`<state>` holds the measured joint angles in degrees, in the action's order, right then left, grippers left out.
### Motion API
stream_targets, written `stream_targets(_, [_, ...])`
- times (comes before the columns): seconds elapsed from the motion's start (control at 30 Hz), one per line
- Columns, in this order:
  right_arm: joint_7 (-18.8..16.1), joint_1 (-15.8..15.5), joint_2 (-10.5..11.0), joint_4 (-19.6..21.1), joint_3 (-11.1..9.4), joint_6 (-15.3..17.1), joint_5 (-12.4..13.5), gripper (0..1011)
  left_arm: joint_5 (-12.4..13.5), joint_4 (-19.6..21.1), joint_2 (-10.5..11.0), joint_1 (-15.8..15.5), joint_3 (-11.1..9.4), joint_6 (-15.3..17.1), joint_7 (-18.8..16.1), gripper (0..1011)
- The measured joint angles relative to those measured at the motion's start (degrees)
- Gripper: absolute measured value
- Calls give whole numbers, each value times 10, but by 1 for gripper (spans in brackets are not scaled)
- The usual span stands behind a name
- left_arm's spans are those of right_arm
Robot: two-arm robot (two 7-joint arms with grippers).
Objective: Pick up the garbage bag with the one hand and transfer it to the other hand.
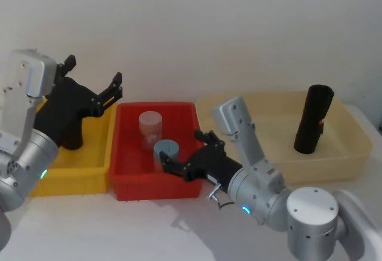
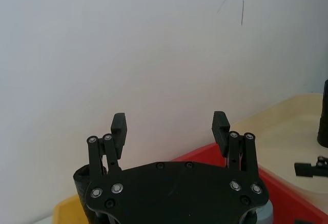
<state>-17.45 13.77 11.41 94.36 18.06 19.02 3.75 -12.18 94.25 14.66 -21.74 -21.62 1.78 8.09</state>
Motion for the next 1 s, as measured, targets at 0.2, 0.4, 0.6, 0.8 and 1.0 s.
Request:
stream_targets(0.2, [-8,-1,2,-5,13,0,2,1000,2,4,2,3,1,2,-3,1001])
stream_targets(0.4, [-15,0,2,-11,22,-1,6,1000,3,7,3,5,3,3,-5,1001])
stream_targets(0.6, [-19,5,1,-21,27,-1,11,1000,3,9,4,6,3,3,-6,1001])
stream_targets(0.8, [-20,15,-4,-34,29,1,19,1000,4,10,4,7,4,4,-7,1001])
stream_targets(1.0, [-20,27,-10,-50,27,6,27,1000,4,10,4,7,4,4,-7,1001])
